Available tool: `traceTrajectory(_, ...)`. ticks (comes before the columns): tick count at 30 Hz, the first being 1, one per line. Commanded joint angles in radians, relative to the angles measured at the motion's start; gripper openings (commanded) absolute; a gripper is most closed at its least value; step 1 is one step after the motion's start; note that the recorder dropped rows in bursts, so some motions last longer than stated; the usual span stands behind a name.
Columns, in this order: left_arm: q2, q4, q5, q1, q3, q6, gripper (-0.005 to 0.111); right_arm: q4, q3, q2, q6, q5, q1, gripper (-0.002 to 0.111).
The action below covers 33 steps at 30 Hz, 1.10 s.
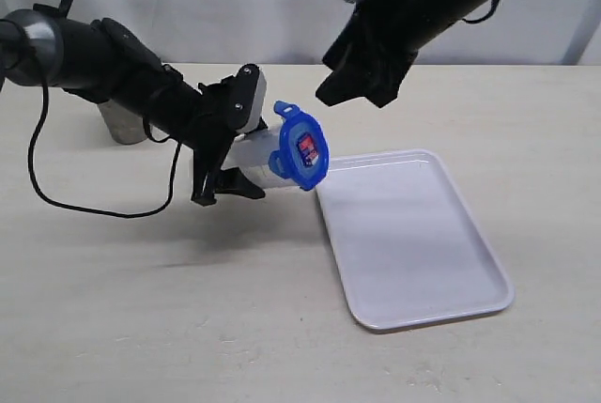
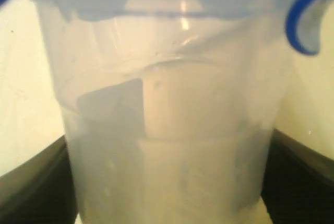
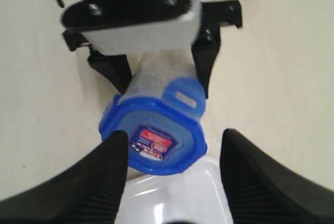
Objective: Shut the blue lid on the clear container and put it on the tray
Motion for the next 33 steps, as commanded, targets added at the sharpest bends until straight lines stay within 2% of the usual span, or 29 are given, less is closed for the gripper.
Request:
traceTrajectory(1,-0.003,0.072,-0.014,0.0,-0.002,0.028,0.0,-0.068,0.004,0.005,-0.227,-0.051,0.092,0.051)
traceTrajectory(4,-0.003,0.063,-0.026,0.0,-0.002,0.028,0.0,-0.275,0.004,0.04,-0.223,-0.092,0.15,0.051)
traceTrajectory(8,-0.003,0.058,-0.024,-0.002,-0.002,0.028,0.0,-0.341,0.004,0.084,-0.218,-0.102,0.158,0.051)
traceTrajectory(20,-0.003,0.034,-0.007,-0.002,-0.002,0.028,0.0,-0.318,0.004,0.137,-0.252,-0.195,0.158,0.051)
traceTrajectory(28,-0.003,0.009,-0.007,-0.002,-0.002,0.028,0.0,-0.183,0.006,0.146,-0.32,-0.132,0.159,0.051)
traceTrajectory(33,-0.003,0.001,-0.002,-0.002,-0.007,0.028,0.0,-0.183,0.006,0.148,-0.32,-0.082,0.159,0.038)
